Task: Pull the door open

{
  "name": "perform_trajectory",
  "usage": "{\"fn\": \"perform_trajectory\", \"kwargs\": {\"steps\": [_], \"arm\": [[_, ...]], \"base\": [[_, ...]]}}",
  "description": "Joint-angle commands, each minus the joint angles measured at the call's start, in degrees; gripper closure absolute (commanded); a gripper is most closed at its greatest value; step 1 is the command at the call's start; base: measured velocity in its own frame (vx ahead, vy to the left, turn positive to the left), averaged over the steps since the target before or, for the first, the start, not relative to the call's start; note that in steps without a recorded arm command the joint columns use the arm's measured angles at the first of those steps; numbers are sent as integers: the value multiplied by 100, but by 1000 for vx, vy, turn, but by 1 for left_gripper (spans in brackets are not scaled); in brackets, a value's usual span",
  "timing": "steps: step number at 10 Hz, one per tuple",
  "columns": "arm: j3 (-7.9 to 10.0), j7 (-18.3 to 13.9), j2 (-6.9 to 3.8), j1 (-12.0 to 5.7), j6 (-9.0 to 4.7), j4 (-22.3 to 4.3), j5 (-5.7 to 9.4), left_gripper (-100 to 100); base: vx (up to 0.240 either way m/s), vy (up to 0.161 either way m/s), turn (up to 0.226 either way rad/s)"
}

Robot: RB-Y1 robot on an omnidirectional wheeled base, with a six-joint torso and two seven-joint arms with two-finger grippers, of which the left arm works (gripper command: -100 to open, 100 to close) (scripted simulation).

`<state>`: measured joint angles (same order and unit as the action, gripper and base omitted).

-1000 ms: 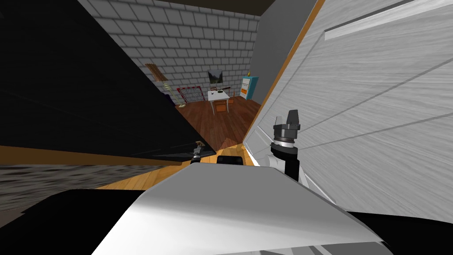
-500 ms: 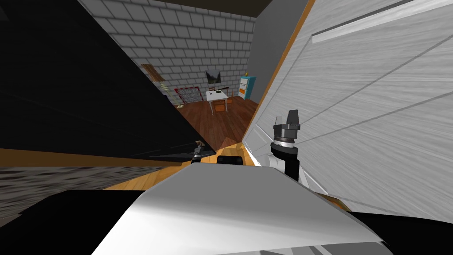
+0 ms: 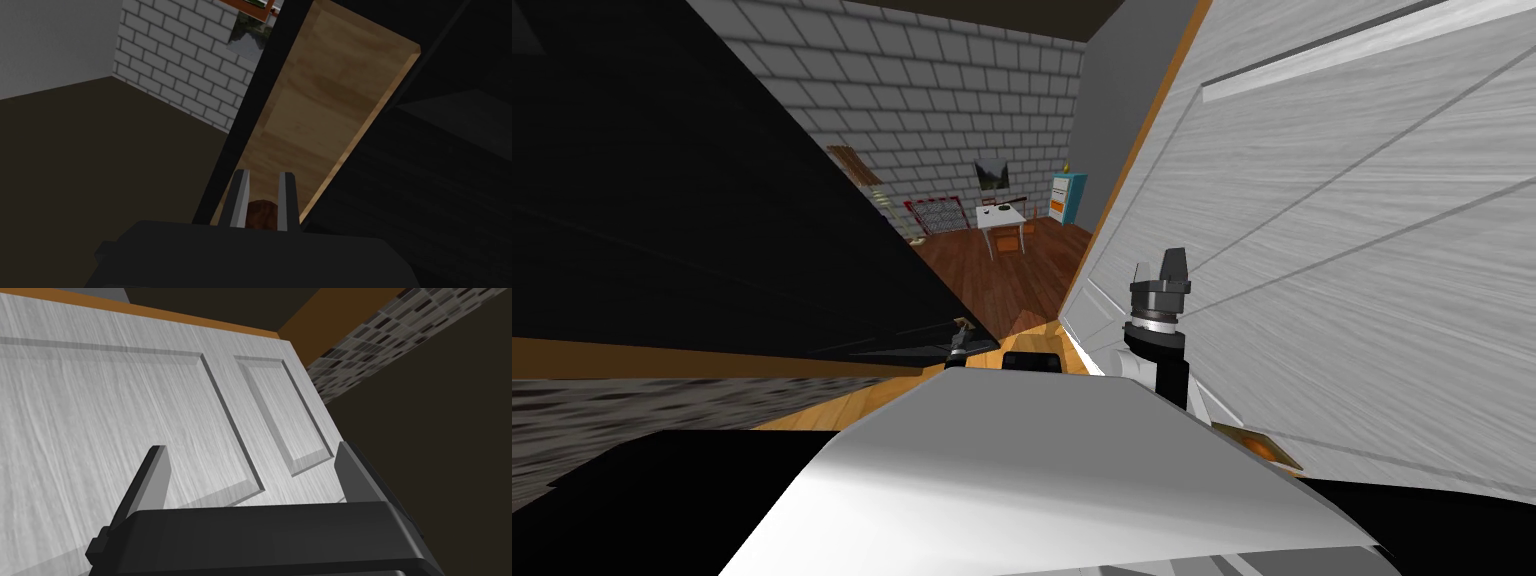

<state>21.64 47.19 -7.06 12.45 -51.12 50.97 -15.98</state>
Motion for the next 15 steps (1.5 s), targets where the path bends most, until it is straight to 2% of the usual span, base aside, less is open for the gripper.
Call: {"fn": "perform_trajectory", "kwargs": {"steps": [1,2,4,5,7,10,12,14,15], "arm": [[95,-12,-87,-11,-95,173,55,100],[95,-12,-87,-11,-95,173,55,100],[12,-405,-104,-25,-30,168,223,100],[12,-485,-104,-25,-30,168,223,100],[-68,-868,-120,-39,32,164,384,100],[-68,-954,-120,-39,32,164,384,100],[-146,-1371,-136,-52,92,159,542,100],[-146,-1421,-136,-52,92,159,542,100],[-302,-1649,-74,-154,127,-109,632,-100]], "base": [[9,0,-10],[0,0,0],[-44,4,-73],[-51,14,-47],[-55,21,-70],[-25,3,-12],[-37,9,-66],[-30,6,-31],[-89,20,-14]]}}
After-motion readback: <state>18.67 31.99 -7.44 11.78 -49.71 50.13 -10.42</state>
